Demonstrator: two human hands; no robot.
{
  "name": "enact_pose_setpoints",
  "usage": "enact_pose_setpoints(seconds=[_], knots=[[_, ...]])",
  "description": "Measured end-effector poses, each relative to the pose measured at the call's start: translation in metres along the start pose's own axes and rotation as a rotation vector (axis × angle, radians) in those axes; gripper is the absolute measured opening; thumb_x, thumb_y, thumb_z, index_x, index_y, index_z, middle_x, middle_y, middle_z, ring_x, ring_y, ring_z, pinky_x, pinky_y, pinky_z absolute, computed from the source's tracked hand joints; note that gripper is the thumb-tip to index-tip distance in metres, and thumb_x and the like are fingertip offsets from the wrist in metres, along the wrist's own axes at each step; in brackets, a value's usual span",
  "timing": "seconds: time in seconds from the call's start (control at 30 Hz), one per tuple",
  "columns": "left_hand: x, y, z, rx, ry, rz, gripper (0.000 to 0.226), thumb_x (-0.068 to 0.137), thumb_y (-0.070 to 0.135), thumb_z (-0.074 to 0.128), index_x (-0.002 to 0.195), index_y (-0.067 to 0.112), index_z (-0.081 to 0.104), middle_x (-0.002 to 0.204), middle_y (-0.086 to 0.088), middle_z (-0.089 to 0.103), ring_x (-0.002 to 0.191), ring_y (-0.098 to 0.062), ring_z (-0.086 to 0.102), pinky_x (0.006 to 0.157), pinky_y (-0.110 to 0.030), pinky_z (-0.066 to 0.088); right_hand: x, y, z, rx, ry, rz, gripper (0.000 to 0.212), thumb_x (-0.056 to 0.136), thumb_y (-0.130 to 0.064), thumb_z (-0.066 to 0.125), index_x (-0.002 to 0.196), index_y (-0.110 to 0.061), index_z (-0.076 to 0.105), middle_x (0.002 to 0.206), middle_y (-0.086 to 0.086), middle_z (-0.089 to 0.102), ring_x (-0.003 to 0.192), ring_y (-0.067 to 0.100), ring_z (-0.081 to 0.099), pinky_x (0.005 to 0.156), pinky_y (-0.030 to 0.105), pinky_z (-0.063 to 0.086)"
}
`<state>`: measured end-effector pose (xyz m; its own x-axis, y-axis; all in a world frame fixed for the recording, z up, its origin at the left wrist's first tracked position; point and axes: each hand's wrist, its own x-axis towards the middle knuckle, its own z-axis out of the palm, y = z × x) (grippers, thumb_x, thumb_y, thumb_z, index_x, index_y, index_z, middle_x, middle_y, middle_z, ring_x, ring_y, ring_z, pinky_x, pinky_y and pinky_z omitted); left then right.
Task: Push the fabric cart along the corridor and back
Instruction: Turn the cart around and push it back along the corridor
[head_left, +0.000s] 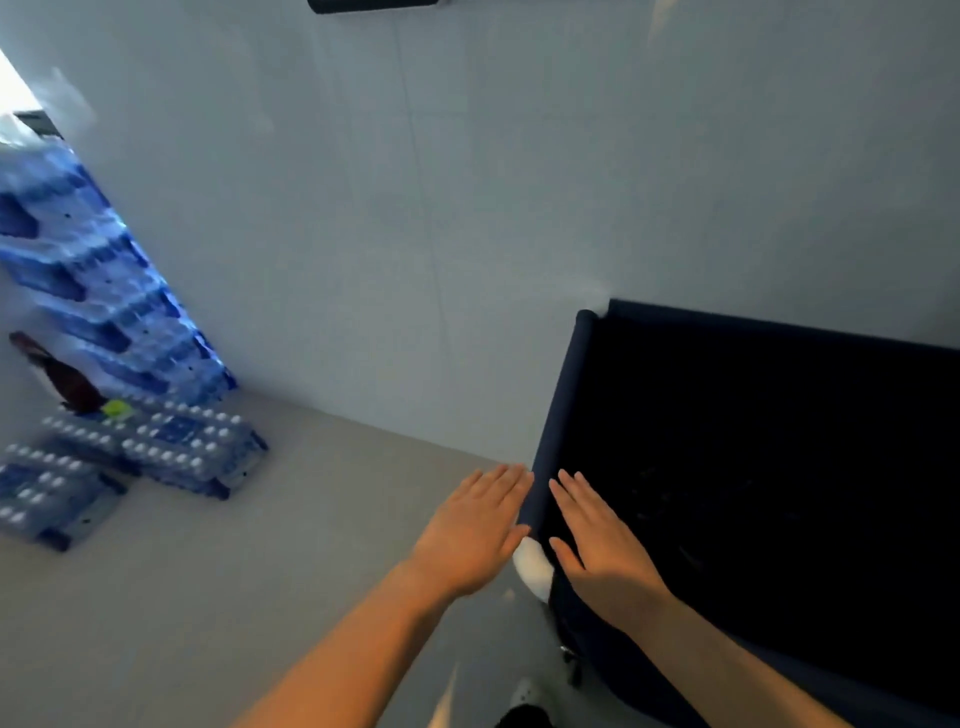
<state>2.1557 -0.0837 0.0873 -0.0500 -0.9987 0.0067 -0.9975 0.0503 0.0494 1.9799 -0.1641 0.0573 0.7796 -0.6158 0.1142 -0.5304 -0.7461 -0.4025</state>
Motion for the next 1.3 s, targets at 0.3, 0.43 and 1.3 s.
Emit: enact_pose_setpoints(seconds=[0.3,0.43,1.3], knots=[[0.117,-0.087,0.001,0.114,-0.062,0.287,0.057,0.101,0.039,0.019,0.148,0.014,-0.004,0.157,-0.004,-0.003,0.142,-0.018,-0.007,0.109,-0.031,-0.016,0.089,0.018,0.022,0.004,0.078,0.304,0.062,0.1,-0.039,0.031,0.148,-0.016,0.001,0.152,-0.007,-0.01,0.14,0.007,-0.013,0.114,0.023,0.001],[0.159,-0.113,0.013,0.105,-0.111,0.416,0.057,0.102,0.038,0.018,0.147,0.015,-0.007,0.157,-0.003,-0.007,0.142,-0.018,-0.009,0.111,-0.031,-0.014,0.116,0.02,0.03,-0.072,0.117,0.396,0.059,0.099,-0.035,0.035,0.147,-0.01,0.014,0.156,0.003,0.008,0.143,0.016,0.007,0.115,0.028,0.01],[0.315,-0.155,0.077,0.071,-0.074,1.463,0.06,0.095,0.038,0.045,0.144,0.01,0.024,0.152,-0.007,0.025,0.139,-0.023,0.023,0.112,-0.039,0.01,0.191,-0.077,0.121,-0.11,0.492,1.475,0.062,0.092,-0.019,0.056,0.145,-0.01,0.024,0.153,0.004,0.021,0.139,0.017,0.006,0.109,0.032,0.011]])
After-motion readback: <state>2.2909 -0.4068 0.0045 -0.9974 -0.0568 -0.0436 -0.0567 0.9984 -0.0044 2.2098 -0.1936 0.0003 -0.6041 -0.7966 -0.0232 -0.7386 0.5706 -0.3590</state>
